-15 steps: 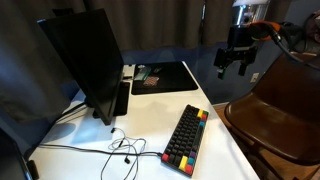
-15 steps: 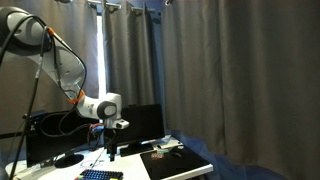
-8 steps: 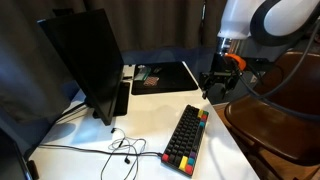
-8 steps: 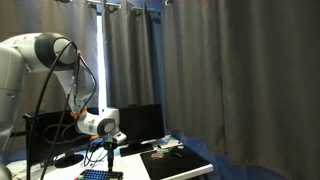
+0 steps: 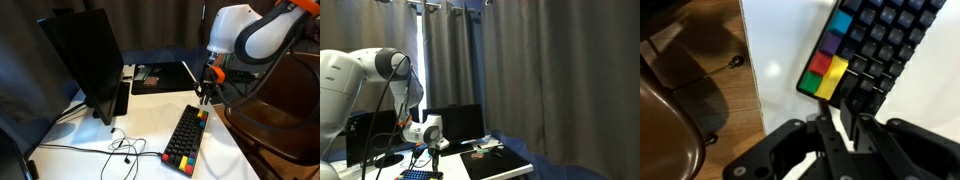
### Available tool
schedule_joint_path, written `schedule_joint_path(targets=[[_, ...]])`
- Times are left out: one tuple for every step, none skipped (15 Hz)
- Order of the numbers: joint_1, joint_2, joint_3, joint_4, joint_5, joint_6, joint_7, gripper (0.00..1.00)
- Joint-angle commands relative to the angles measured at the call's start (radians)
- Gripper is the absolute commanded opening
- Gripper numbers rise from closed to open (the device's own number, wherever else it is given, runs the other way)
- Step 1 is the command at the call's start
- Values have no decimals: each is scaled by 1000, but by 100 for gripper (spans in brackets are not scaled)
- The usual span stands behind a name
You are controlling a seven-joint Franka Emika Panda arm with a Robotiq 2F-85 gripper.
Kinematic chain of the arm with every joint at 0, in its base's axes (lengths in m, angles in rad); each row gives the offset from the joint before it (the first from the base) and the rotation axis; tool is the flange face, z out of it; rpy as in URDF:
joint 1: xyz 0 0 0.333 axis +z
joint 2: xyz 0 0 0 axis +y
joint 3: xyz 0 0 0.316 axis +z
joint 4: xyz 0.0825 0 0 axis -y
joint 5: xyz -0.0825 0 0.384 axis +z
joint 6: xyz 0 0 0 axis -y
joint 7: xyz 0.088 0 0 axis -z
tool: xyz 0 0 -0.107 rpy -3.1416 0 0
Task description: Press the third key in the right most column on the keyboard
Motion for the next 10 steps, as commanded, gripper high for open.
schedule_joint_path(targets=[[55, 48, -45, 50, -30, 10, 72, 3], [65, 56, -53, 58, -34, 9, 81, 1], [75, 63, -63, 64, -40, 10, 91, 4], [83, 69, -70, 70, -44, 9, 98, 5], [93, 75, -81, 75, -51, 12, 111, 6], [97, 81, -86, 81, -54, 10, 118, 7], [105, 88, -92, 85, -58, 12, 129, 7], [110, 94, -98, 90, -61, 12, 137, 7], [115, 99, -103, 94, -62, 11, 145, 6], [119, 103, -107, 99, -63, 11, 155, 6]])
